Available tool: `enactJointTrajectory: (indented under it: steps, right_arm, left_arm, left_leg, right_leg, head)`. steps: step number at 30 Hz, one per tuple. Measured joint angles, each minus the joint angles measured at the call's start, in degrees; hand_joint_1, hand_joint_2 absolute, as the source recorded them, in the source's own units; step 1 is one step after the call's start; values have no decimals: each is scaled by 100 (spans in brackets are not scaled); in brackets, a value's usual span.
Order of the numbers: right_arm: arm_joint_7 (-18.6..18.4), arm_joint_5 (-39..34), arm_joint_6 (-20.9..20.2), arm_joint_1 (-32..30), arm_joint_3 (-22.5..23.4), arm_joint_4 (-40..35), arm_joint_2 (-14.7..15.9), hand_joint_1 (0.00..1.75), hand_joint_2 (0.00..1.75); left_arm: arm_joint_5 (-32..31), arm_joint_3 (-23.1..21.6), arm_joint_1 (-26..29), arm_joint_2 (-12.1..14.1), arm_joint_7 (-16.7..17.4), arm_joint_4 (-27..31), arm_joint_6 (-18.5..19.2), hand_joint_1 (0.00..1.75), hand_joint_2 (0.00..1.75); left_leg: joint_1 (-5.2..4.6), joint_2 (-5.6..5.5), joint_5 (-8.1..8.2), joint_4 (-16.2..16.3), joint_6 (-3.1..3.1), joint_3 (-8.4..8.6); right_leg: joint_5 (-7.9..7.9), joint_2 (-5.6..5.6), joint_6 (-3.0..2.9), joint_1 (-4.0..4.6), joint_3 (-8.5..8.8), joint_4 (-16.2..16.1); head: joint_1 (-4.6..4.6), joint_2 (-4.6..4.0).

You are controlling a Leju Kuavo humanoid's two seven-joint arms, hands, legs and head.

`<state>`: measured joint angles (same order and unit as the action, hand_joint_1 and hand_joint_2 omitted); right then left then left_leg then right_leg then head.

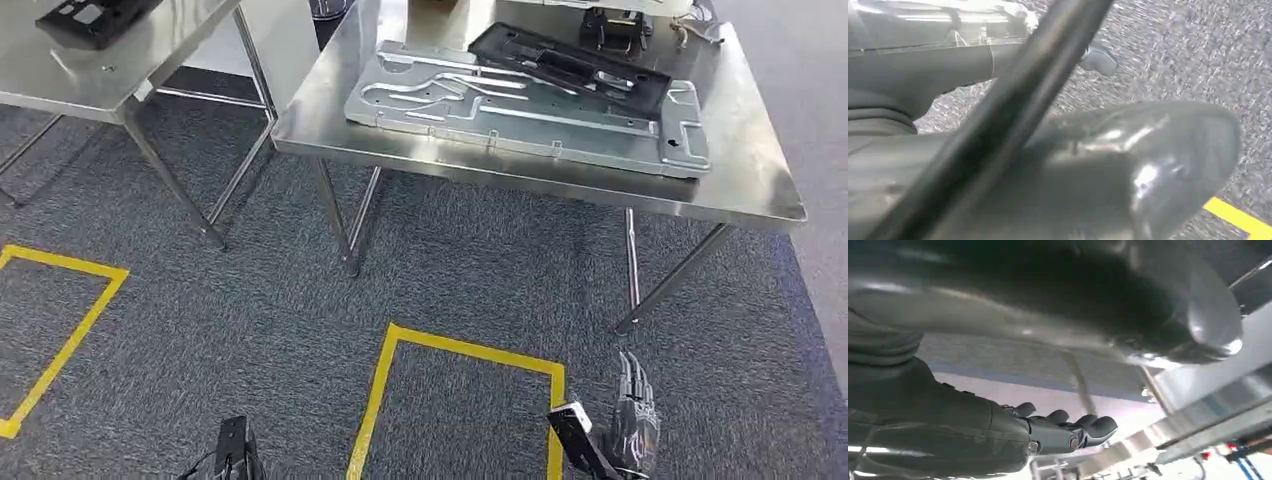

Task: Take the parts from the cabinet and place them on the table.

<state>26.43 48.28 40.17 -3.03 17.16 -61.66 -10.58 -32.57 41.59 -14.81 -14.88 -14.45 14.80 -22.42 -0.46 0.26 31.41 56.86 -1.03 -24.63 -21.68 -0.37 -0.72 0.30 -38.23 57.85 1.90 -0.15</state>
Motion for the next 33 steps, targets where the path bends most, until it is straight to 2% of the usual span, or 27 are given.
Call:
enactJointTrajectory:
  steps: [1, 3, 4, 5, 6, 8, 9, 10, 11, 12, 13, 14, 15, 16, 17, 18, 20, 22, 23, 24, 25, 26, 28, 29, 30, 31, 33]
  right_arm:
    - [7, -31, -9, 6, 46, 62, -11, 0, 0]
    - [64, -221, -147, 54, 182, 272, -17, 0, 0]
    - [145, -337, -225, 84, 283, 431, -17, 0, 0]
    - [236, -468, -313, 105, 409, 633, -15, 0, 0]
    - [339, -575, -394, 135, 530, 827, -15, 0, 0]
    - [531, -793, -644, 226, 817, 1338, 13, 0, 0]
    - [601, -887, -795, 280, 939, 1599, 35, 0, 0]
    - [658, -953, -912, 318, 1048, 1826, 53, 0, 0]
    - [689, -988, -1012, 347, 1150, 2047, 85, 0, 0]
    - [680, -1019, -1124, 388, 1273, 2329, 127, 0, 0]
    - [593, -1057, -1286, 435, 1429, 2717, 192, 0, 0]
    - [484, -1182, -1526, 472, 1558, 2991, 247, 0, 0]
    - [388, -1321, -1787, 500, 1660, 3168, 273, 0, 0]
    - [257, -1581, -2214, 466, 1844, 3398, 295, 0, 0]
    - [111, -1782, -2497, 451, 2047, 3618, 317, 0, 0]
    - [-73, -1893, -2617, 451, 2237, 3800, 321, 0, 0]
    - [-510, -1945, -2592, 456, 2561, 4087, 295, 0, 0]
    - [-698, -1963, -2524, 479, 2728, 4258, 282, 0, 0]
    - [-743, -1967, -2514, 478, 2796, 4324, 269, 0, 0]
    - [-785, -1967, -2500, 478, 2833, 4385, 260, 0, 0]
    - [-800, -1967, -2498, 485, 2868, 4433, 245, 0, 0]
    - [-815, -1965, -2498, 498, 2914, 4481, 240, 0, 0]
    - [-835, -1965, -2498, 520, 2990, 4562, 228, 0, 0]
    - [-842, -1965, -2500, 528, 3010, 4584, 221, 0, 0]
    - [-842, -1965, -2503, 537, 3038, 4603, 219, 0, 0]
    - [-844, -1967, -2514, 534, 3063, 4623, 219, 0, 0]
    - [-883, -1985, -2570, 538, 3126, 4651, 223, 0, 0]
  left_arm:
    - [15, 0, -29, -2, -13, 2, -15, 0, 0]
    - [90, 7, -9, -2, -81, 4, -59, 0, 0]
    - [151, 11, 34, 0, -127, 7, -83, 0, 0]
    - [223, 15, 52, 0, -180, 7, -114, 0, 0]
    - [278, 20, 56, 2, -228, 7, -147, 0, 0]
    - [400, 37, 81, 4, -332, 11, -177, 0, 0]
    - [450, 57, 101, 11, -380, 15, -188, 0, 0]
    - [501, 77, 120, 15, -418, 22, -208, 0, 0]
    - [545, 94, 141, 17, -457, 24, -225, 0, 0]
    - [579, 105, 163, 20, -499, 24, -243, 0, 0]
    - [629, 109, 178, 22, -551, 26, -264, 0, 0]
    - [662, 111, 180, 22, -594, 28, -282, 0, 0]
    - [680, 114, 186, 22, -619, 39, -289, 0, 0]
    - [689, 116, 192, 20, -656, 42, -306, 0, 0]
    - [695, 116, 216, 4, -684, 46, -319, 0, 0]
    - [686, 114, 261, -22, -689, 46, -319, 0, 0]
    - [608, 98, 383, -70, -689, 46, -328, 0, 0]
    - [575, 81, 474, -160, -697, 46, -343, 0, 0]
    - [557, 79, 518, -195, -700, 46, -343, 0, 0]
    - [555, 77, 548, -210, -702, 46, -343, 0, 0]
    - [551, 76, 584, -243, -702, 46, -341, 0, 0]
    - [546, 72, 617, -260, -702, 46, -341, 0, 0]
    - [544, 68, 651, -282, -700, 53, -341, 0, 0]
    - [544, 63, 647, -289, -697, 57, -341, 0, 0]
    - [486, 59, 639, -295, -646, 68, -345, 0, 0]
    - [305, 30, 624, -291, -463, 72, -363, 0, 0]
    - [-176, -170, 734, -50, -116, 64, -272, 0, 0]
  left_leg:
    - [4, 4, 72, -152, -1, 27]
    - [-21, 1, 4, -153, -82, -20]
    - [16, 12, -100, -237, -125, -48]
    - [33, 48, -178, -247, -152, -71]
    - [40, 45, -248, -251, -209, -154]
    - [41, 43, -374, -242, -211, -321]
    - [42, 46, -426, -228, -199, -393]
    - [47, 51, -470, -202, -182, -466]
    - [58, 51, -499, -175, -161, -532]
    - [69, 46, -515, -143, -137, -581]
    - [80, 33, -526, -94, -116, -635]
    - [87, -8, -535, -27, -83, -685]
    - [54, -18, -525, 14, -38, -763]
    - [58, -38, -547, 41, 2, -776]
    - [64, -61, -567, 41, 32, -781]
    - [67, -85, -592, 26, 70, -779]
    - [98, -107, -527, 108, 120, -815]
    - [102, -77, -127, 641, 159, -1044]
    - [114, -69, 179, 1223, 185, -1297]
    - [116, -68, 384, 1709, 199, -1505]
    - [115, -66, 464, 1997, 205, -1612]
    - [116, -62, 391, 1971, 204, -1563]
    - [115, -21, -12, 1188, 165, -1093]
    - [107, 92, -220, 639, 131, -773]
    - [89, 388, -269, 198, 86, -518]
    - [30, 400, -234, 78, 63, -525]
    - [37, 289, -265, 87, 5, -569]
  right_leg:
    - [68, -25, 40, -6, -6, -5]
    - [175, -36, 116, -41, -1, -71]
    - [224, -26, 156, -6, -5, -84]
    - [74, 5, 183, -42, -77, 16]
    - [-251, 27, 215, -55, -186, 317]
    - [-849, 32, 275, -97, -487, 1219]
    - [-1032, 30, 305, -114, -570, 1583]
    - [-1063, 28, 329, -133, -524, 1685]
    - [-985, 28, 349, -157, -340, 1518]
    - [-845, 26, 363, -178, -45, 1168]
    - [-669, 28, 375, -202, 375, 592]
    - [-602, 116, 377, -231, 766, 50]
    - [-731, 232, 357, -200, 828, -138]
    - [-678, 182, 280, -196, 792, -119]
    - [-672, 139, 256, -173, 784, -103]
    - [-671, 115, 223, -155, 783, -81]
    - [-609, 23, 116, -205, 782, -128]
    - [-588, -12, 42, -194, 749, -130]
    - [-576, -64, 23, -172, 719, -123]
    - [-568, -113, 13, -155, 691, -116]
    - [-564, -163, 9, -141, 669, -103]
    - [-563, -208, 9, -134, 657, -87]
    - [-563, -303, 10, -123, 647, -56]
    - [-567, -349, 20, -117, 649, -43]
    - [-567, -389, 37, -104, 655, -31]
    - [-581, -444, 80, -59, 641, 6]
    - [-562, -549, 144, -57, 658, -22]
  head:
    - [0, 0]
    - [0, 0]
    - [-2, 0]
    - [-2, 0]
    - [-2, 0]
    - [-2, 0]
    - [-2, 0]
    - [-2, 0]
    - [0, 0]
    - [-2, 0]
    - [-2, 0]
    - [-2, 0]
    - [-2, 0]
    - [0, 0]
    - [2, 0]
    - [-2, 0]
    - [0, 0]
    - [0, 0]
    - [0, 0]
    - [2, 0]
    - [0, 0]
    - [0, 0]
    - [0, 0]
    - [0, 0]
    - [0, 0]
    - [0, 0]
    - [-2, 0]
